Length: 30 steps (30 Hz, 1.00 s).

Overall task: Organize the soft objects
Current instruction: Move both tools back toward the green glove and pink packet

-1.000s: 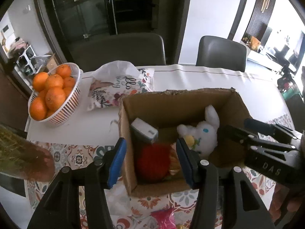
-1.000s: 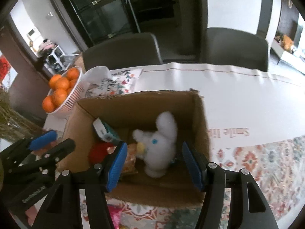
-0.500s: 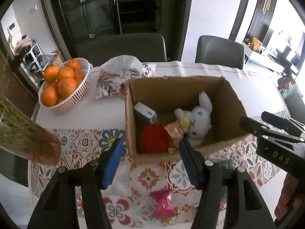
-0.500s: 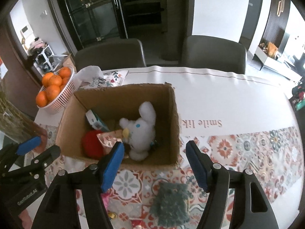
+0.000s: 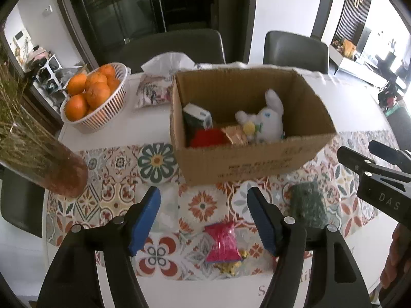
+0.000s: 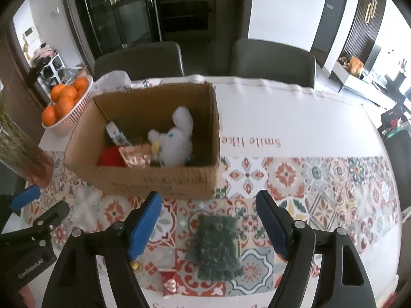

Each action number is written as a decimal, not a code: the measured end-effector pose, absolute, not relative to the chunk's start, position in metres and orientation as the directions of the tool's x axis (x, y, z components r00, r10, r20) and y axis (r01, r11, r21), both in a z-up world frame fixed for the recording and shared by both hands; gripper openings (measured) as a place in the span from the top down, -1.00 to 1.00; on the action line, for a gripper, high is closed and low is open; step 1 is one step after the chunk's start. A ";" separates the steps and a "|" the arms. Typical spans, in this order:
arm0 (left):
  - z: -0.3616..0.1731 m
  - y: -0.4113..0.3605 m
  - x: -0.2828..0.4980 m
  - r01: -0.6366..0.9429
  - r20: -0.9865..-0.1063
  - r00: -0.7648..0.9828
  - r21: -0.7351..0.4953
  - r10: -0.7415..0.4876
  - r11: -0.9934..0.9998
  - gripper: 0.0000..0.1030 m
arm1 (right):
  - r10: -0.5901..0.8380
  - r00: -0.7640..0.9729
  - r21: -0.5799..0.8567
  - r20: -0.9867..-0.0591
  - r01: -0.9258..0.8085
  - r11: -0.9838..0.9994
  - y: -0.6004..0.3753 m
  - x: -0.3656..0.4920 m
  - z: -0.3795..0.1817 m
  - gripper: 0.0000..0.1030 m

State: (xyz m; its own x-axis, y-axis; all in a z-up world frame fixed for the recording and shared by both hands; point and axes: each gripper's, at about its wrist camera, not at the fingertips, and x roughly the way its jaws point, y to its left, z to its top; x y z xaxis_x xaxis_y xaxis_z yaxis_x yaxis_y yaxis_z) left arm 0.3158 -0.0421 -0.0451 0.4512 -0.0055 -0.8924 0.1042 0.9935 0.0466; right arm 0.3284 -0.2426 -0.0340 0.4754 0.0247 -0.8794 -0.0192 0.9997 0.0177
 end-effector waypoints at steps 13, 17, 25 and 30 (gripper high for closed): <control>-0.083 -0.051 0.298 0.111 -0.937 0.349 0.043 0.001 0.993 -0.39 | 0.060 0.360 0.069 -0.931 0.012 0.998 -0.255 0.310 -0.084 -0.56; -0.099 -0.054 0.297 0.112 -0.949 0.314 0.042 0.005 0.993 -0.39 | 0.058 0.328 0.070 -0.943 0.023 0.997 -0.258 0.307 -0.099 -0.58; -0.131 -0.057 0.295 0.109 -0.971 0.237 0.039 0.012 0.993 -0.39 | 0.074 0.263 0.087 -0.962 0.038 0.995 -0.262 0.306 -0.131 -0.58; -0.146 -0.058 0.296 0.106 -0.977 0.210 0.050 0.027 0.993 -0.39 | 0.079 0.228 0.090 -0.970 0.041 0.995 -0.263 0.306 -0.148 -0.58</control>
